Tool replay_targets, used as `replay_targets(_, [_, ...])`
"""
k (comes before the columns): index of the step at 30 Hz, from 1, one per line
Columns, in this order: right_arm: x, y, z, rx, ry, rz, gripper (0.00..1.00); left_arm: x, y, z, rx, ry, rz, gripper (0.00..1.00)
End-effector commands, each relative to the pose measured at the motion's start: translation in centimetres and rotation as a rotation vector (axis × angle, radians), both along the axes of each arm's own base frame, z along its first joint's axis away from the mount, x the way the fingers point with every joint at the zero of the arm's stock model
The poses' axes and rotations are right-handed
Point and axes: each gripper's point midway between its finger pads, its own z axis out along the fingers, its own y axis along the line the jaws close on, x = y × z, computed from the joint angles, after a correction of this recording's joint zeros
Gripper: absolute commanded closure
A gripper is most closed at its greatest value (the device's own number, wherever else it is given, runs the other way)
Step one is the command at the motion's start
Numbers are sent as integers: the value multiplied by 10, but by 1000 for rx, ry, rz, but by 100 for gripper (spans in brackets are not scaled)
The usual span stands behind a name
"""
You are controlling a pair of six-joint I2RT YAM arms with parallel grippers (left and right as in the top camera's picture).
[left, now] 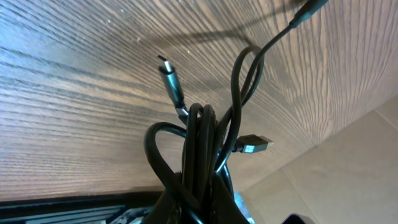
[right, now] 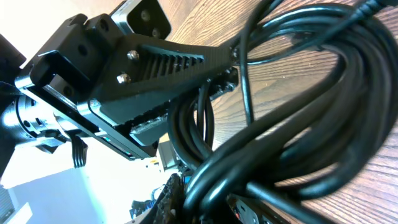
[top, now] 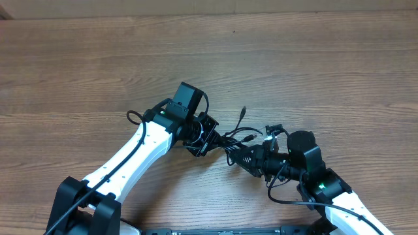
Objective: Untangle cables
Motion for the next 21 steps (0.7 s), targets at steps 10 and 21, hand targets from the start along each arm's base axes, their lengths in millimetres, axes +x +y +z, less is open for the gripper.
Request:
replay_targets(10, [-15,-8,-23,-74,123,0,94,29,51,-18,143,10,204,96])
replay_targets(21, [-3,-16,-30,-137,59,-49,47,19,56,-19,136,76,209,96])
